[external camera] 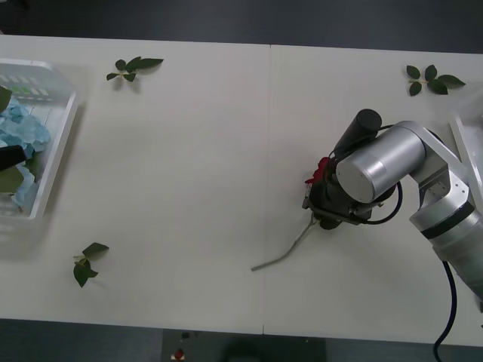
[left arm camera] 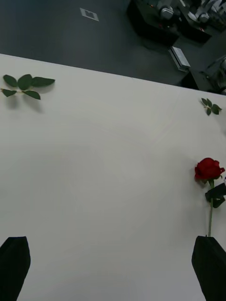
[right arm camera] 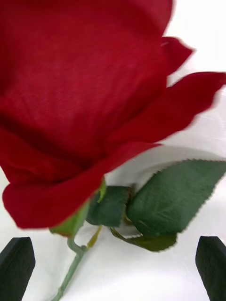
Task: Put the red flowers into the right box and the blue flowers into the left box
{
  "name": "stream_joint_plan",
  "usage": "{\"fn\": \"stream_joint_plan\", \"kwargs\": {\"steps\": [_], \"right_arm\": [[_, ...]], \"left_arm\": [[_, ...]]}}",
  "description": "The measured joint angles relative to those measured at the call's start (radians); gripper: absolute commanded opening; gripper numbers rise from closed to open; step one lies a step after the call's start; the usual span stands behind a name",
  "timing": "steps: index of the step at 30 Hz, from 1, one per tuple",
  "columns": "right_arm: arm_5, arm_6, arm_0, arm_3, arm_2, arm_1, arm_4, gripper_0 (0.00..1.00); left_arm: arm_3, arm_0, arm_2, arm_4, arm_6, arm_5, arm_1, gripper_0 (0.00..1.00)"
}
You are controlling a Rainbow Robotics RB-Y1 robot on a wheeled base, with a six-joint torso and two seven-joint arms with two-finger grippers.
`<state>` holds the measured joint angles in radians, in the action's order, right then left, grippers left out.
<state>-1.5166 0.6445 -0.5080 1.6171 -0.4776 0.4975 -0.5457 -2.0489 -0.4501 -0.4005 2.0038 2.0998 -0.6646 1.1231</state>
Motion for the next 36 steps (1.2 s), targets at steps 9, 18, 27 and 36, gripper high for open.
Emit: {"fn": "stream_joint_plan", "kwargs": {"steps": [9, 18, 27, 36], "right_arm": [[0.04, 0.0, 0.0, -0.033, -0.073, 0.0, 0.019, 1.0], [0.067, 0.0, 0.0, -0.045, -0.073, 0.0, 0.037, 0.0], [0.067, 0.0, 0.0, -0.048, -0.073, 0.0, 0.037, 0.0], [0.094, 0.0, 0.0, -0.04, -0.073, 0.01, 0.037, 0.0]], "left_arm": [[-0.07, 0.222, 0.194, -0.094, 0.001, 0.0, 0.0, 1.0], [-0.071, 0.453, 0.388, -0.166, 0.001, -0.096, -0.004, 1.0], [-0.117, 0.459, 0.347, -0.165, 0.013, -0.209, -0.083, 1.0], [-0.149, 0.459, 0.347, -0.15, 0.068, -0.232, -0.124, 1.0]]}}
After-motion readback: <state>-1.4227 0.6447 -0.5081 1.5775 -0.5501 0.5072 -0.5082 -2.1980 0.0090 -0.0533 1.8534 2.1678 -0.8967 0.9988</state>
